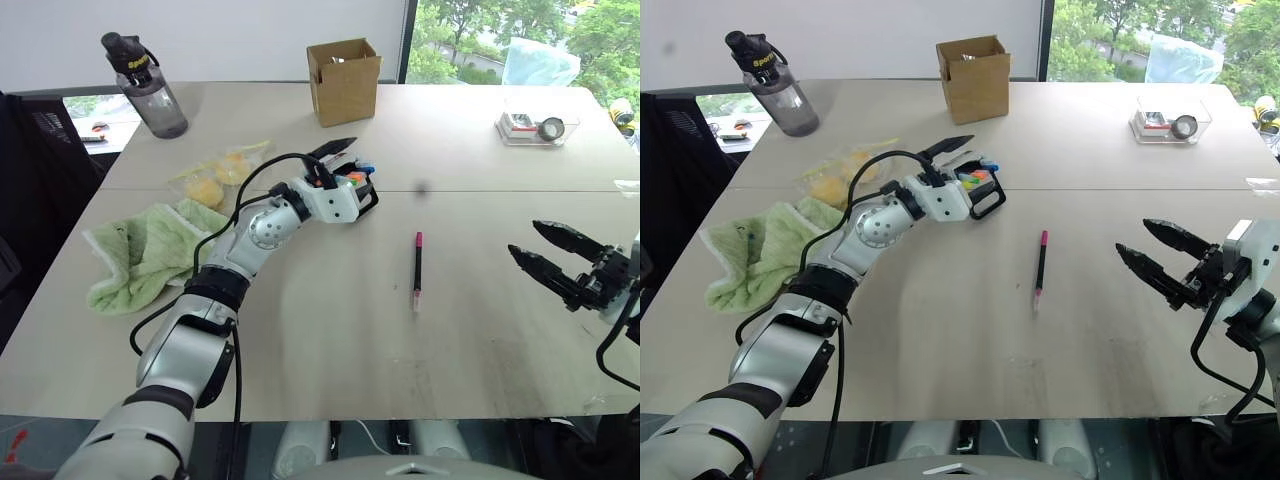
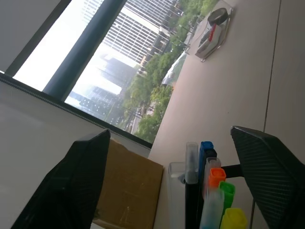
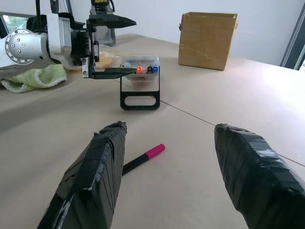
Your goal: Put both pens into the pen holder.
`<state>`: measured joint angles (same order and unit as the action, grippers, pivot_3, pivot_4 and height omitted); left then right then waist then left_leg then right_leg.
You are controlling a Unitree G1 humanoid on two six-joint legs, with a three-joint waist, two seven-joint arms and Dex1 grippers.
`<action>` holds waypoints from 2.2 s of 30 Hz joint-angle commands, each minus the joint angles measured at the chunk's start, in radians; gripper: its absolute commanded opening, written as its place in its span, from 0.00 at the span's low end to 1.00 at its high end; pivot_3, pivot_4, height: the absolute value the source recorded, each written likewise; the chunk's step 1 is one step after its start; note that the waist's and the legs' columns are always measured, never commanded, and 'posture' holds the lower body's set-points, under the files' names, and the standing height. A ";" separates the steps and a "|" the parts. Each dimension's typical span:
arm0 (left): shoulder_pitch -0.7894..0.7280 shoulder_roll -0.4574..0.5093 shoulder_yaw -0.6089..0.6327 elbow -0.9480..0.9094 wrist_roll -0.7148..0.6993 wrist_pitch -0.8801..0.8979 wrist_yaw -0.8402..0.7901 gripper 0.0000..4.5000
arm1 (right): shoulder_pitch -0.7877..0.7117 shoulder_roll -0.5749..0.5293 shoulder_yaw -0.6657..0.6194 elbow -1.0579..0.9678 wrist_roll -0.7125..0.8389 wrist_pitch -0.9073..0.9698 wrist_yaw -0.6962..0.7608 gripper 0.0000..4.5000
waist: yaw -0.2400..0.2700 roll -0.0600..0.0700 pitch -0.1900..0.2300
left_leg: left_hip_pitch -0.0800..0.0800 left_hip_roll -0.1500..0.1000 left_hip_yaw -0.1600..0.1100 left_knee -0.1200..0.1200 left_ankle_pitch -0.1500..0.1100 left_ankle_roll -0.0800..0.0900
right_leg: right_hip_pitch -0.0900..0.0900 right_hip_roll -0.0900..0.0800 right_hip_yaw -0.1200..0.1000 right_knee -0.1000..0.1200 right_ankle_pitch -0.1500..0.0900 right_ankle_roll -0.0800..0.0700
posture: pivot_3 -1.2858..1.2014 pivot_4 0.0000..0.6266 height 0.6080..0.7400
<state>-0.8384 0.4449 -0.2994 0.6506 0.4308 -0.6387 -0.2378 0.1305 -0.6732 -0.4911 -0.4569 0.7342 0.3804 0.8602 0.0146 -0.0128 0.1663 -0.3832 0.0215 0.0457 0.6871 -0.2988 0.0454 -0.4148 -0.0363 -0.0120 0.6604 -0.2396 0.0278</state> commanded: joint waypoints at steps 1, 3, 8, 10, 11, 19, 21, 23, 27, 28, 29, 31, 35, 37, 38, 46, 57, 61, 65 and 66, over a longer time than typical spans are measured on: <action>-0.015 0.001 0.023 -0.009 -0.020 -0.018 0.008 0.96 | -0.008 -0.010 0.014 -0.024 -0.011 -0.010 -0.009 0.70 | 0.000 0.000 0.000 | 0.000 0.000 0.000 0.000 0.000 0.000 | 0.000 0.000 0.000 0.000 0.000 0.000 | 0.52 0.24 0.97; 0.005 -0.019 0.039 -0.033 -0.109 -0.018 -0.056 0.96 | -0.015 0.010 0.070 -0.054 -0.016 0.031 -0.056 0.70 | 0.000 0.000 0.000 | 0.000 0.000 0.000 0.000 0.000 0.000 | 0.000 0.000 0.000 0.000 0.000 0.000 | 0.52 0.24 0.97; 0.129 -0.077 0.090 -0.265 -0.552 0.216 -0.385 0.96 | -0.064 0.090 0.310 -0.087 -0.181 0.094 -0.245 0.70 | -0.006 0.000 0.000 | 0.000 0.001 0.000 0.000 0.003 -0.005 | 0.000 -0.001 0.000 0.001 0.000 0.000 | 0.52 0.24 0.97; 0.203 -0.056 0.096 -0.408 -0.701 0.381 -0.514 0.96 | -0.090 0.118 0.412 -0.082 -0.290 0.114 -0.329 0.70 | -0.012 0.001 0.000 | 0.000 0.001 0.001 0.001 0.003 -0.005 | -0.001 -0.003 0.001 0.002 0.000 0.000 | 0.52 0.24 0.97; 0.234 -0.032 0.097 -0.474 -0.747 0.455 -0.557 0.96 | -0.101 0.124 0.455 -0.075 -0.357 0.114 -0.370 0.70 | -0.016 0.001 0.000 | 0.000 0.001 0.001 0.001 0.003 -0.005 | -0.001 -0.004 0.001 0.002 0.000 0.000 | 0.52 0.24 0.97; 0.427 0.296 0.223 -0.896 -1.070 1.044 -0.726 0.96 | -0.182 0.257 0.621 -0.116 -0.479 0.311 -0.554 0.70 | -0.027 0.001 0.000 | 0.000 0.001 -0.001 0.001 0.004 -0.006 | -0.001 0.000 0.000 0.003 0.000 0.000 | 0.52 0.24 0.97; 0.458 0.366 0.254 -0.927 -1.093 1.116 -0.754 0.96 | -0.203 0.260 0.664 -0.118 -0.498 0.343 -0.554 0.70 | -0.026 0.000 0.000 | 0.001 0.001 -0.001 0.001 0.003 -0.006 | 0.000 0.000 0.000 0.002 0.000 0.000 | 0.52 0.24 0.97; 0.485 0.422 0.278 -0.949 -1.102 1.164 -0.781 0.96 | -0.231 0.284 0.690 -0.119 -0.488 0.405 -0.563 0.70 | -0.025 0.000 0.000 | 0.001 0.000 -0.001 0.001 0.003 -0.005 | 0.000 -0.001 0.000 0.002 0.000 0.000 | 0.52 0.24 0.97; 0.512 0.476 0.293 -0.971 -1.078 1.197 -0.807 0.96 | -0.325 0.328 0.723 -0.062 -0.541 0.676 -0.665 0.70 | -0.025 0.000 0.000 | 0.001 0.000 -0.001 0.001 0.003 -0.005 | -0.001 0.000 0.000 0.002 0.000 0.000 | 0.52 0.24 0.97; 0.513 0.477 0.293 -0.975 -1.073 1.198 -0.808 0.96 | -0.343 0.350 0.711 -0.056 -0.545 0.742 -0.690 0.70 | -0.025 -0.001 -0.001 | 0.001 0.000 -0.001 0.001 0.003 -0.005 | -0.001 0.000 0.000 0.002 0.000 0.000 | 0.52 0.24 0.97; 0.514 0.475 0.294 -0.981 -1.072 1.202 -0.806 0.99 | -0.360 0.376 0.692 -0.055 -0.542 0.803 -0.711 0.64 | -0.025 -0.002 -0.001 | 0.001 0.000 -0.001 0.001 0.003 -0.005 | 0.000 0.000 0.000 0.002 0.000 0.000 | 0.52 0.24 0.97; 0.514 0.468 0.300 -0.991 -1.076 1.209 -0.803 1.00 | -0.381 0.410 0.664 -0.063 -0.535 0.886 -0.731 0.49 | -0.024 -0.004 -0.003 | 0.001 0.000 -0.001 0.001 0.003 -0.005 | 0.000 0.000 0.000 0.002 0.000 -0.001 | 0.52 0.24 0.97; 0.509 0.454 0.303 -1.002 -1.079 1.220 -0.797 1.00 | -0.392 0.415 0.655 -0.093 -0.532 0.952 -0.735 0.08 | -0.023 -0.006 -0.004 | 0.001 0.000 -0.001 0.001 0.003 -0.005 | 0.000 -0.001 0.000 0.002 0.000 -0.001 | 0.52 0.24 0.97; 0.499 0.429 0.306 -0.995 -1.090 1.224 -0.787 1.00 | -0.388 0.406 0.657 -0.103 -0.534 0.962 -0.734 0.01 | -0.021 -0.006 -0.004 | 0.001 0.000 -0.001 0.001 0.003 -0.005 | 0.000 -0.001 0.000 0.002 0.000 -0.001 | 0.52 0.24 0.97; 0.492 0.392 0.321 -0.984 -1.117 1.233 -0.765 1.00 | -0.386 0.400 0.656 -0.109 -0.538 0.957 -0.735 0.01 | -0.020 -0.006 -0.004 | 0.001 0.000 -0.001 0.001 0.002 -0.004 | 0.000 -0.001 0.000 0.001 0.000 -0.001 | 0.52 0.24 0.97; 0.505 -0.050 0.463 -0.895 -1.432 1.377 -0.427 1.00 | -0.359 0.451 0.579 -0.176 -0.456 0.569 -0.610 0.01 | -0.021 -0.007 -0.005 | -0.001 -0.001 -0.002 0.001 0.002 -0.003 | 0.000 -0.001 0.000 0.001 0.000 0.000 | 0.52 0.24 0.97; 0.507 -0.330 0.480 -0.855 -1.587 1.410 -0.249 1.00 | -0.292 0.447 0.613 -0.255 -0.276 0.305 -0.371 0.01 | -0.027 -0.008 -0.004 | 0.000 0.000 -0.005 0.001 0.001 -0.003 | 0.000 0.000 -0.001 0.002 0.000 0.000 | 0.52 0.24 0.97; 0.510 -0.336 0.455 -0.865 -1.589 1.424 -0.256 0.89 | -0.297 0.444 0.613 -0.256 -0.235 0.288 -0.356 0.01 | -0.026 -0.008 -0.004 | 0.000 -0.001 -0.005 0.001 0.002 -0.003 | 0.000 0.000 -0.001 0.002 0.000 -0.001 | 0.52 0.24 0.97; 0.515 -0.338 0.440 -0.875 -1.604 1.439 -0.270 0.52 | -0.299 0.433 0.618 -0.255 -0.215 0.287 -0.353 0.01 | -0.026 -0.008 -0.004 | 0.000 -0.001 -0.006 0.001 0.002 -0.004 | 0.000 0.000 -0.001 0.002 0.000 -0.001 | 0.52 0.24 0.97; 0.516 -0.338 0.438 -0.876 -1.605 1.441 -0.271 0.41 | -0.299 0.431 0.618 -0.255 -0.212 0.287 -0.354 0.01 | -0.026 -0.008 -0.004 | 0.000 -0.001 -0.005 0.001 0.002 -0.004 | 0.000 0.000 -0.001 0.002 0.000 -0.001 | 0.52 0.24 0.97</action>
<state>-0.3182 0.1078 0.1502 -0.1932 -1.1588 0.7941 -0.5022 -0.1605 -0.2442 0.1228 -0.6640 0.4842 0.6928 0.4947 -0.0117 -0.0207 0.1622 -0.3832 0.0210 0.0402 0.6879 -0.2965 0.0413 -0.4146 -0.0362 -0.0134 0.6619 -0.2397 0.0271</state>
